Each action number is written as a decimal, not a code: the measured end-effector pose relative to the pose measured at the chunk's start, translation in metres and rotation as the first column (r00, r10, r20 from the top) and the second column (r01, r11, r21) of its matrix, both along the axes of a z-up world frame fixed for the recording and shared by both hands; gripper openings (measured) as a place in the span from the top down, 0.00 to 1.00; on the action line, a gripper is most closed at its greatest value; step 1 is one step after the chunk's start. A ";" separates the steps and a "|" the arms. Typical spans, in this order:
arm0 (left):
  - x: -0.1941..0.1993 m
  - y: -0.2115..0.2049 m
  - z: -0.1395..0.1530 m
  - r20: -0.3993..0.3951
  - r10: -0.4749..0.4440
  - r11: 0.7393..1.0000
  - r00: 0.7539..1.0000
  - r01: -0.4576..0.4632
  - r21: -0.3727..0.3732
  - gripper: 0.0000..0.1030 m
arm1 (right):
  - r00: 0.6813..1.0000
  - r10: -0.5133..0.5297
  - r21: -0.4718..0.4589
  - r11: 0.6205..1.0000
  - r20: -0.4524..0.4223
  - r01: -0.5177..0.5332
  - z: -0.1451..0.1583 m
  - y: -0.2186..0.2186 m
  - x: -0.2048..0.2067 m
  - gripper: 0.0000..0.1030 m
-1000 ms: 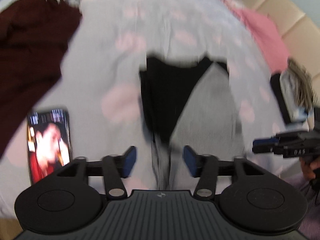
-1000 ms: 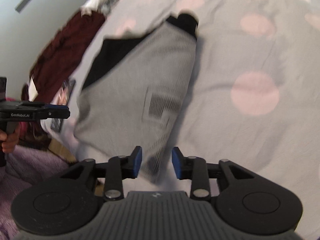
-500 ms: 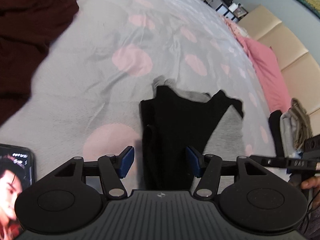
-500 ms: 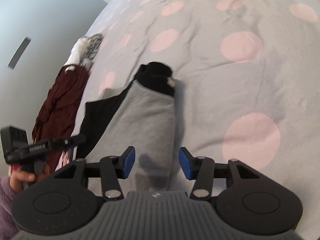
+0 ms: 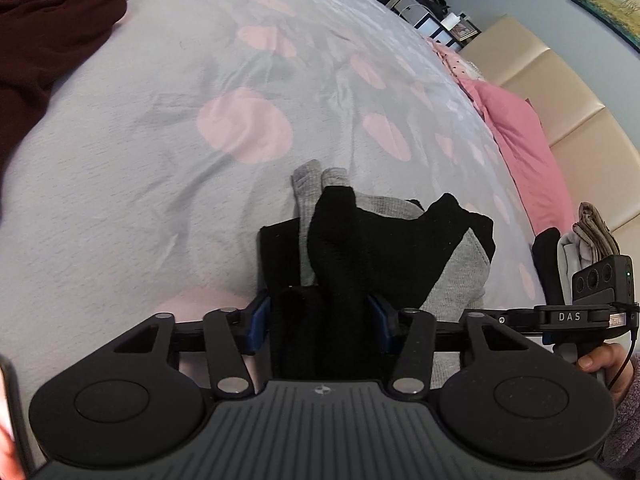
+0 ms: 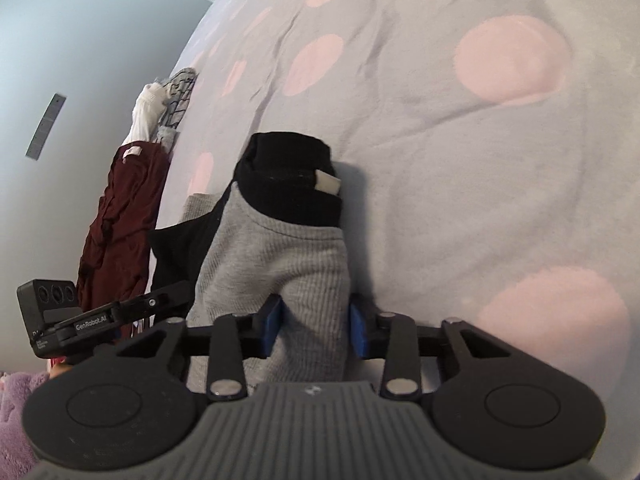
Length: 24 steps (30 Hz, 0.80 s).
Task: Fold clothes
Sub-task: 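Grasp the folded grey top with both grippers from its sides, then lift and carry the folded top with both grippers to the clothes stack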
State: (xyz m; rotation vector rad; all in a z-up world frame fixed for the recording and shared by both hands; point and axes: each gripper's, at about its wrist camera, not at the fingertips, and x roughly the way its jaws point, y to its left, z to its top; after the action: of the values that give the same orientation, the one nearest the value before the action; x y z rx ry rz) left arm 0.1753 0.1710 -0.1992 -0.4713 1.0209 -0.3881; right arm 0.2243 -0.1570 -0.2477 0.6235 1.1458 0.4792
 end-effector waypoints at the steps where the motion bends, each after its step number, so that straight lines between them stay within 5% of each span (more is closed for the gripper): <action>1: 0.001 -0.002 0.000 0.006 -0.004 1.000 1.000 0.004 -0.003 0.66 | 1.000 0.000 0.006 1.000 0.004 0.000 -0.001 0.001 0.000 0.66; 7: -0.005 -0.009 0.009 0.060 -0.022 1.000 0.998 0.022 0.003 0.82 | 0.999 -0.001 0.016 1.000 0.038 0.000 0.005 0.003 -0.002 0.78; 18: -0.041 -0.022 0.068 0.240 -0.059 0.998 0.969 0.059 0.003 0.84 | 0.977 0.003 0.068 0.998 0.213 -0.018 0.061 -0.006 -0.044 0.82; 24: -0.062 -0.041 0.119 0.348 -0.105 0.994 0.932 0.106 0.015 0.84 | 0.947 -0.030 0.087 0.996 0.319 0.002 0.110 -0.022 -0.079 0.82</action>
State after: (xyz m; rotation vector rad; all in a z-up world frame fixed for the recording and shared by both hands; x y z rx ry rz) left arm 0.1135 0.1300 -0.0807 -0.3359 0.7013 -0.5495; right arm 0.1449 -0.1789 -0.1375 0.6035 0.8136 0.5948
